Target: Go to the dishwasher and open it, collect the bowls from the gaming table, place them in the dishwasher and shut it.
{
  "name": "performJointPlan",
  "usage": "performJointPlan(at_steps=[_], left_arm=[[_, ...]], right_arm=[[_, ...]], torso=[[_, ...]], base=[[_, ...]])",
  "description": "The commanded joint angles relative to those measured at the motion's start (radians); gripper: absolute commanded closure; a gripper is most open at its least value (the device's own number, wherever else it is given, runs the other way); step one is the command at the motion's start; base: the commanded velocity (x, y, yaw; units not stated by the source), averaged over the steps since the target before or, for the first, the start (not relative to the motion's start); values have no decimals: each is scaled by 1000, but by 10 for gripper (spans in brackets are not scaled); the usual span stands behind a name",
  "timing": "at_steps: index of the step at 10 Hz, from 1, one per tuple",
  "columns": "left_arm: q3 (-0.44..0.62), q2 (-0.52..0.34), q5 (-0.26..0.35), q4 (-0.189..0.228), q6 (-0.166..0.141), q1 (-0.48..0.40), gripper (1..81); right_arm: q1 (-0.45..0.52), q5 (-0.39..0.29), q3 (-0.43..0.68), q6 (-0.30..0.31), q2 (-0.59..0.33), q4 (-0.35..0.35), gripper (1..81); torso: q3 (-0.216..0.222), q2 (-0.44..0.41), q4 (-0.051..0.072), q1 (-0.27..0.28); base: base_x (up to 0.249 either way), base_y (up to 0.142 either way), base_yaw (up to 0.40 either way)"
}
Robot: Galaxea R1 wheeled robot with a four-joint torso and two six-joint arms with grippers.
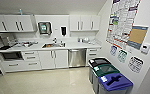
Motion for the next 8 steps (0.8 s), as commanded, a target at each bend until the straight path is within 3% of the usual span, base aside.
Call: performJointPlan(at_steps=[1, 3, 8], left_arm=[[8, -24, 60, 1, 8, -52, 10], [8, -24, 60, 1, 8, -52, 10], [8, -22, 60, 1, 6, -52, 10]], right_arm=[[38, -53, 13, -6, -18, -20, 10], [38, -53, 12, -4, -18, -20, 10], [38, -53, 12, -4, -18, -20, 10]], torso=[[0, 0, 0, 0], [0, 0, 0, 0], [0, 0, 0, 0]], base=[[117, 0, 0], [117, 0, 0], [114, 66, 0]])
